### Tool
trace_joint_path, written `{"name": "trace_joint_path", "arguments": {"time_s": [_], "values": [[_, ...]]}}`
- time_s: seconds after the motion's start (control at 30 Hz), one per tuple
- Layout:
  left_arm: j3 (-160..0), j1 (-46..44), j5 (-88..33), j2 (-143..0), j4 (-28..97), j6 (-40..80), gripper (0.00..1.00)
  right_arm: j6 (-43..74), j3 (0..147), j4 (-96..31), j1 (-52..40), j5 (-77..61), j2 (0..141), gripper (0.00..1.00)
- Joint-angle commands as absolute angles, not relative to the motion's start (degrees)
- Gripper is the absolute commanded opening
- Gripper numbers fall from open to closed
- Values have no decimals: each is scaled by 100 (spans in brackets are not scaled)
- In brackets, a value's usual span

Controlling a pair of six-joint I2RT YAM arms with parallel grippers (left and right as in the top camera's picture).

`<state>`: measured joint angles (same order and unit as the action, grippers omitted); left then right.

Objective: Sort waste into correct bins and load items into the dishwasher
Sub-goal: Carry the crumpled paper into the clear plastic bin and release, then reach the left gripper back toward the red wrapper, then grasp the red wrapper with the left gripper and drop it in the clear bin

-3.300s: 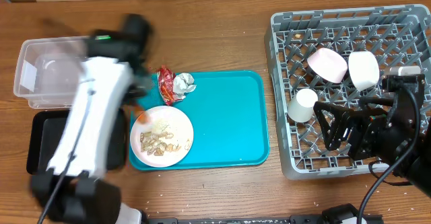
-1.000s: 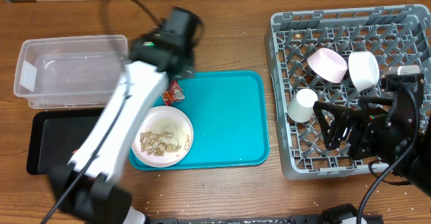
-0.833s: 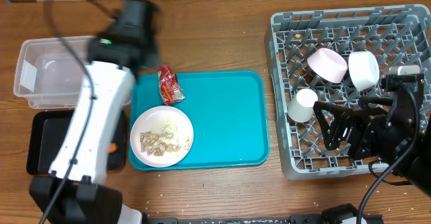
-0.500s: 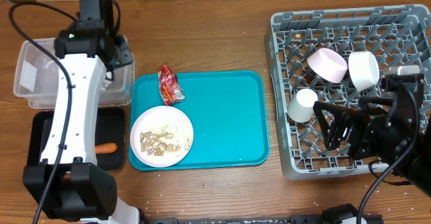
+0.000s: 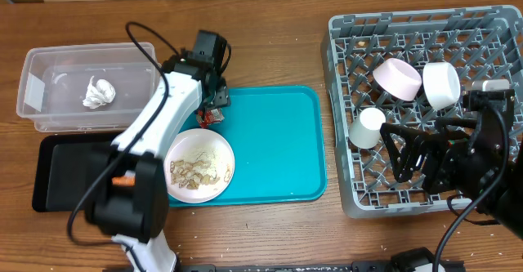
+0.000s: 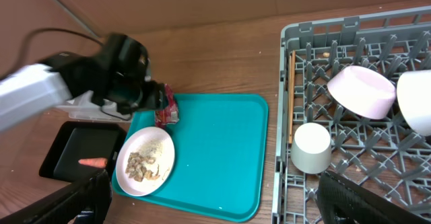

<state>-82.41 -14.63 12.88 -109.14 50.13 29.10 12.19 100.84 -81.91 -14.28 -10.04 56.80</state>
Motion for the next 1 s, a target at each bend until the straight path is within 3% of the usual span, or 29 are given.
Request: {"name": "trace_joint_path", "arguments": {"time_s": [0.0,0.1,0.27,0.37,0.6,0.8,0.83,0.97], "values": [[-8189,-1356,1542,-11325,4945,3214,74,1199,10132,-8162,-1446,-998,5669,100],[-8191,-1352,1354,-11631,4805,3100,66,1201,10132,-8162,-1446,-998,5669,100],[-8254,-1352,1013,-11684,4766,3041,17,1199,10132,-8165,-1446,-998,5669,100],[-8562,-1339,884,-11476,5074,3046,4,1199,10132,-8162,-1446,-998,5669,100],[-9900,-1125,1535,-10468,6147,2995,4,1199,10132,-8162,-1446,-998,5669,100],[-9920,-266,1861,-10245,6541,2906,4,1199,10132,-8165,-1446,-998,5669,100],[-9898,-115,1859,-10294,6547,2884,9,1199,10132,-8165,-1446,-998,5669,100],[-9896,438,1653,-10532,6466,2827,57,1199,10132,-8162,-1446,-998,5669,100]]}}
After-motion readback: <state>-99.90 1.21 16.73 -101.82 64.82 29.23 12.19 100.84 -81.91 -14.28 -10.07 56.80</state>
